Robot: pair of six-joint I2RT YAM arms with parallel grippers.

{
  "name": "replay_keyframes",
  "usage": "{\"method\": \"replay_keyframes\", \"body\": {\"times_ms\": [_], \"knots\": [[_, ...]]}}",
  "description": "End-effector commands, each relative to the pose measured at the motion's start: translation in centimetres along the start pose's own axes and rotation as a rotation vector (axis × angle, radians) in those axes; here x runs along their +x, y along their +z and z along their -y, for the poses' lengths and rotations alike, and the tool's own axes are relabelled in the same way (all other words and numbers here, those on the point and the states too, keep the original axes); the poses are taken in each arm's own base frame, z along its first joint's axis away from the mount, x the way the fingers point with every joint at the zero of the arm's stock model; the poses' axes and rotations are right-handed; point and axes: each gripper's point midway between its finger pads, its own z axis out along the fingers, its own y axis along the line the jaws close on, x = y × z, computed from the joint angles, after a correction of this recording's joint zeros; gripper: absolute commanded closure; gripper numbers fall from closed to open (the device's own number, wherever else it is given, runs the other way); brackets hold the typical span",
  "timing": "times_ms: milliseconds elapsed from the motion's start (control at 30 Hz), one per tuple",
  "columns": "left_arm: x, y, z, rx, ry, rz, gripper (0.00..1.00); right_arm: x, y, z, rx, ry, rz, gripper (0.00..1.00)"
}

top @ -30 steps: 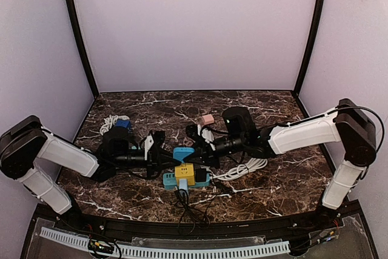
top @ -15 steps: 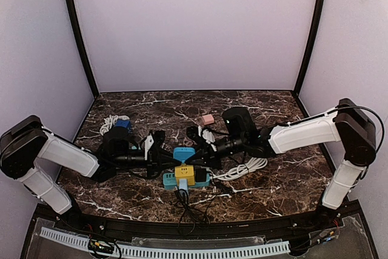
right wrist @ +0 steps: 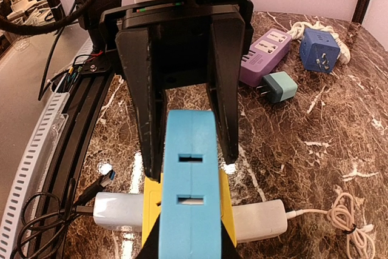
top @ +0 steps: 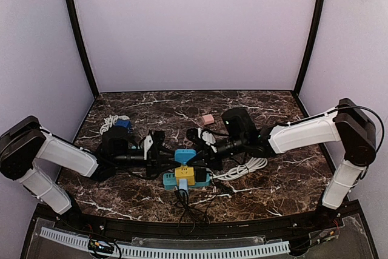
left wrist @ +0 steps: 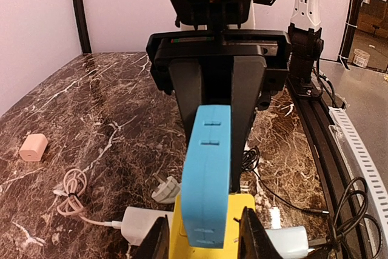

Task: Insert the plug
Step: Insert the plug into the socket.

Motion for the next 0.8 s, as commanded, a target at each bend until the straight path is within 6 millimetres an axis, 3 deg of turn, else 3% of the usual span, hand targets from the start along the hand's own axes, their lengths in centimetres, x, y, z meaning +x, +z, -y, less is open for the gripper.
{"method": "replay_keyframes", "body": {"times_ms": [0, 500, 767], "knots": [[-0.20, -0.22, 0.59, 0.032, 0.012, -0.007, 0.71, -0.95, -0.05, 0.66, 0.021, -0.032, 0.019, 1.00], [0.07, 0.01, 0.98, 0.054, 0.023, -0.014, 0.67, -1.42, 0.44, 0.50, 0.009, -0.042, 0.019, 1.00], [0.32, 0.15, 1.13, 0.059, 0.029, -0.020, 0.82, -1.44, 0.63, 0.45, 0.003, -0.040, 0.020, 1.00]]}}
